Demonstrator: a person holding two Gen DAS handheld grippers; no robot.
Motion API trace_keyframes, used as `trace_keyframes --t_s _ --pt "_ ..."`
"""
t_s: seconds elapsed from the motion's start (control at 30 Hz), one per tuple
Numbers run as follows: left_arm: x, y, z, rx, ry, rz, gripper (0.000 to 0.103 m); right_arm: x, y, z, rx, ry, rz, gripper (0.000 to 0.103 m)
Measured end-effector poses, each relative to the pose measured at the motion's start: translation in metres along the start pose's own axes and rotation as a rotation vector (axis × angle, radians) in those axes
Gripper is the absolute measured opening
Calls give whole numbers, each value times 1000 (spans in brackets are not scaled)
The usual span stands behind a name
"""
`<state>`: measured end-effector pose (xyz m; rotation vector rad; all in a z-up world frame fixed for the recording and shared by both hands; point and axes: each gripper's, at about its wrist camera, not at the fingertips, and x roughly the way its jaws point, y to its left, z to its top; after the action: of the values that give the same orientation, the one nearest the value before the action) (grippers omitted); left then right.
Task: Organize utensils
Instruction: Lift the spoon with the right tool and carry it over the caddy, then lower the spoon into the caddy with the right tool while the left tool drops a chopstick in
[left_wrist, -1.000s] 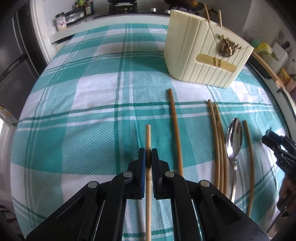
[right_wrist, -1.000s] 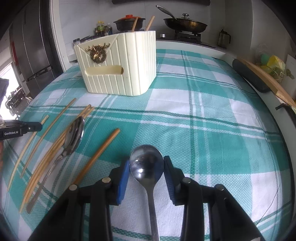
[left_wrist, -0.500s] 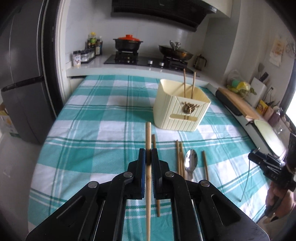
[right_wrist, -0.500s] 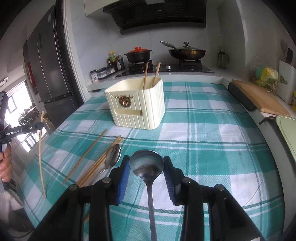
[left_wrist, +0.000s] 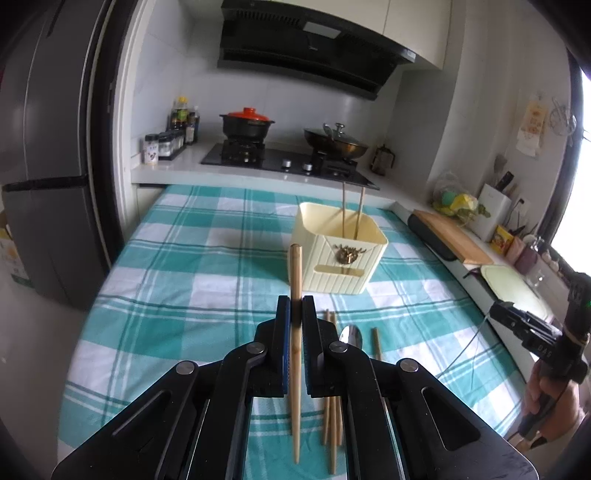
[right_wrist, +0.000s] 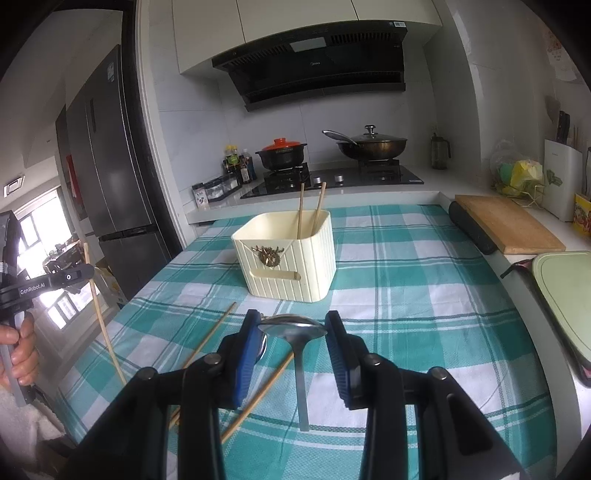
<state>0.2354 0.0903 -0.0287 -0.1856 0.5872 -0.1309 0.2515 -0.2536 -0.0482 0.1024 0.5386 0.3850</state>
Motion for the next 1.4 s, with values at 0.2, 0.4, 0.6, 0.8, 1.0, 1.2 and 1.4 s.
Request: trace_keyframes --t_s 0.2,0.4,0.6,0.8,1.0,1.2,1.4 --pt "1 3 7 2 1 -2 4 0 4 20 -22 -2 21 36" --pt "10 4 29 15 18 -24 4 17 -2 45 13 47 73 36" --pt "18 1 66 29 14 -56 4 36 0 79 -4 71 96 36" --pt "28 -11 123 70 -52 -54 4 60 8 135 -41 25 96 36" --pt "58 -25 189 71 -141 -53 4 95 16 192 -73 -47 92 36" --pt "107 -42 225 54 -225 -40 4 144 8 220 -45 -87 79 36" --pt "184 -57 223 58 -143 -14 4 206 -15 205 24 30 68 36"
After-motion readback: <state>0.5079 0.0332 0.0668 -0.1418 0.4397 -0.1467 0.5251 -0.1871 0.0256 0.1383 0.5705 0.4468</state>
